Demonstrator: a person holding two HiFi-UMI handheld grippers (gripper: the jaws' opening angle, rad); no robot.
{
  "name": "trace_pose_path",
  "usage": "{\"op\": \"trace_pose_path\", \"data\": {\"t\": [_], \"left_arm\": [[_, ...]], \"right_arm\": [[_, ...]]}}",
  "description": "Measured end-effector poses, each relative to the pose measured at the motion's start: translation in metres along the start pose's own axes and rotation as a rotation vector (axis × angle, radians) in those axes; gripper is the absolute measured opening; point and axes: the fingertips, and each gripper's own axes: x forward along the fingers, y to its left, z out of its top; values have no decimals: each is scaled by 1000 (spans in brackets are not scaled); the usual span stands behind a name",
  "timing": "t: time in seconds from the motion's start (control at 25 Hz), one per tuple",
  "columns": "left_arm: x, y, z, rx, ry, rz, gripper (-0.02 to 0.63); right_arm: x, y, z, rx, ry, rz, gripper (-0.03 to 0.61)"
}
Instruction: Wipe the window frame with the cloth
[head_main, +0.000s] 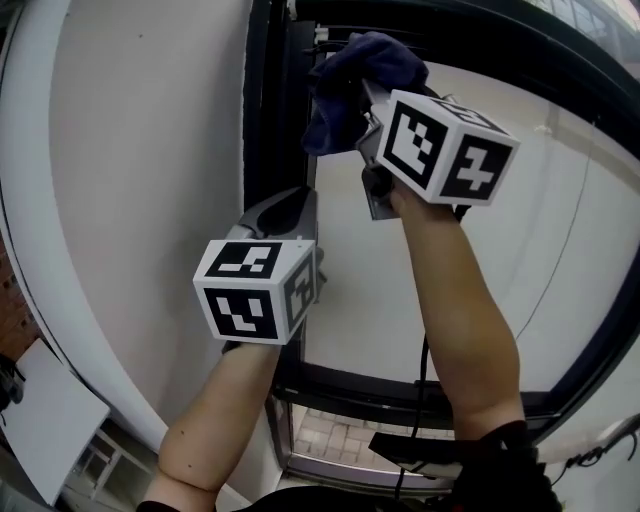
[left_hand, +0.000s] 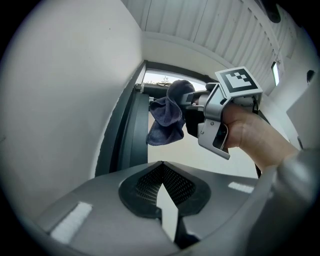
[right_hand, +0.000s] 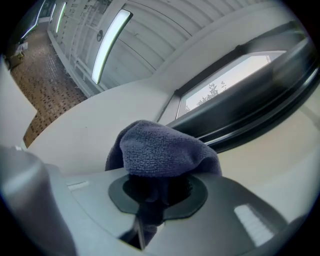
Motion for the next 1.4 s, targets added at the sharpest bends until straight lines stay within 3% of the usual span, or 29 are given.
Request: {"op": "trace_pose_path", "data": {"t": [0.32,0.6,0.92,1.24,1.32,1.4], "left_arm": [[11,-50,-10,-33,-18,-83,-6],[25,-150,-15,-43,-34,-213,-6],[26,-105,-12,-43,-12,-265,-6],[-11,-73,28,-75,32,-339,-6],[-16,-92,6,-85,52,-350,-6],[-17,-136,-42,-86,62,-370,-6]], "right_arm": [[-60,-61,-5,-58,64,-131,55],[-171,-147,25,-126,95,-283,55],[-181,-152,33,-161,155,-377,55],[-195,-111,45,-131,273,-437,55],[-226,-117,28,-120,297,-454,55],[-278,-139,-9,-98,317,-460,55]]}}
